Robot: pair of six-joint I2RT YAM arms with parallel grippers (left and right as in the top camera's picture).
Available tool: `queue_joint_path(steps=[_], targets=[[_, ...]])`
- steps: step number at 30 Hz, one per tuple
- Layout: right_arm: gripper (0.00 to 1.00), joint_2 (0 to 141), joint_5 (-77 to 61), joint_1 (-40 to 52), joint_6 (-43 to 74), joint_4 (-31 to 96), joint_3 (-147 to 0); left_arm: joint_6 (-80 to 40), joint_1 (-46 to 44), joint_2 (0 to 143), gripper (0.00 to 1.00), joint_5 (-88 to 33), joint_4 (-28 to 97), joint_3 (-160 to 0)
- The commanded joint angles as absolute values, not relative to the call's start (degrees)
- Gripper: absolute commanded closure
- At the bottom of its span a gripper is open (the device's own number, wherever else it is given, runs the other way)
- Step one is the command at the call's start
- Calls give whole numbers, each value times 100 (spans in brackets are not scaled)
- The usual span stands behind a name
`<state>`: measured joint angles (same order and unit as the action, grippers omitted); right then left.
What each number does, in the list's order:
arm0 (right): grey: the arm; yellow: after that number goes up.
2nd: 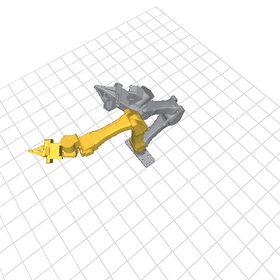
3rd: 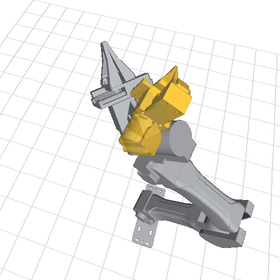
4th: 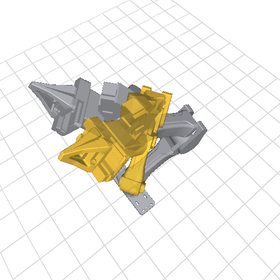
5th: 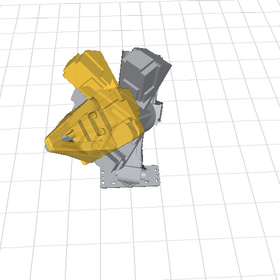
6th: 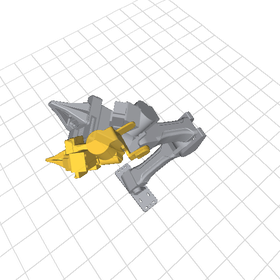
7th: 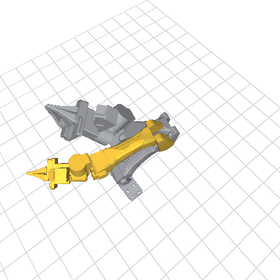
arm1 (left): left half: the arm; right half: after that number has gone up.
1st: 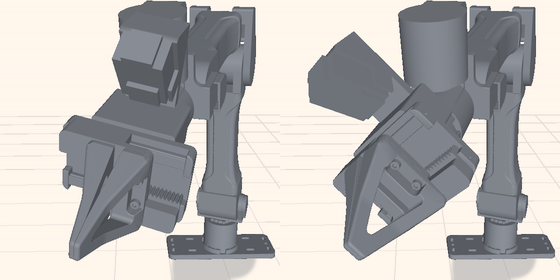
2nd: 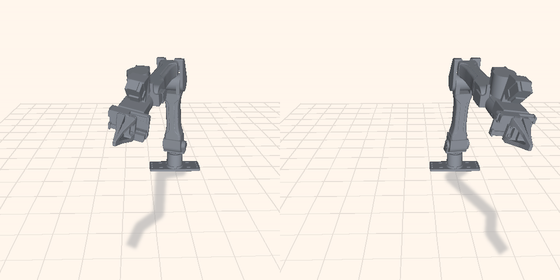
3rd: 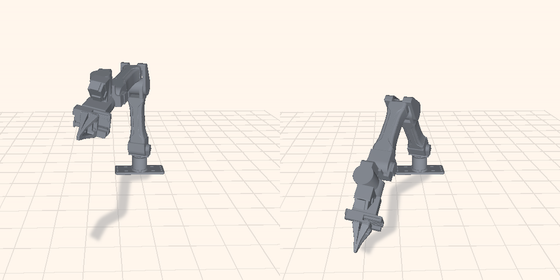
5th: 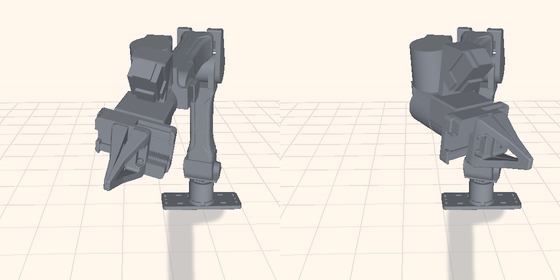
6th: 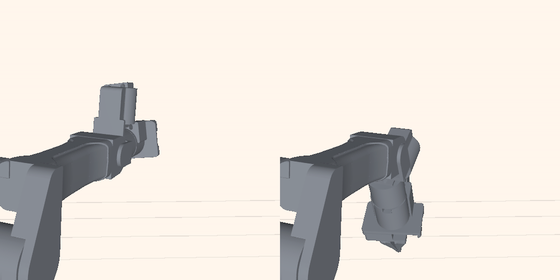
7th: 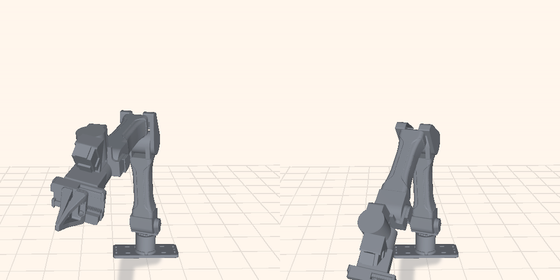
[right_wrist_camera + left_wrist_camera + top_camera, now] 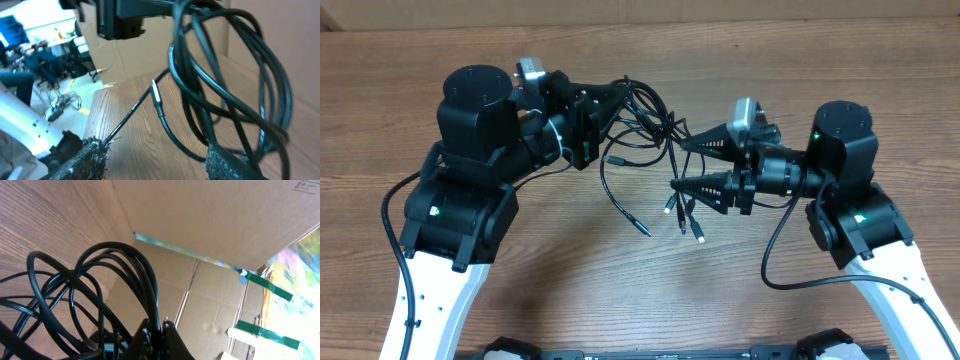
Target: Untangle cables
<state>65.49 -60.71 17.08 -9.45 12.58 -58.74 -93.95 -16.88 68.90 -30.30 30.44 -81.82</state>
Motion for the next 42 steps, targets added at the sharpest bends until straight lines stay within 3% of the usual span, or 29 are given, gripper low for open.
queue_joint_path(steps=[1,16,22,32,42], targets=[[39,6709,-6112,1767,-1378,1186,-5959,-9520,-1732,6890,96,-3301,3011,-8313],[43,6984,-6012,1767,-1378,816,-5959,-9496,-1734,6895,96,-3520,3225,-8313],[51,6995,-6276,1769,-1376,913,-5959,-9500,-1734,6899,96,-3500,3229,-8313],[51,7054,-6318,1839,-1356,1476,-5959,-9537,-1734,6899,95,-3459,3214,-8313],[51,7236,-6311,2512,-1356,1540,-5959,-9537,-1730,6899,96,-3417,3142,-8313]])
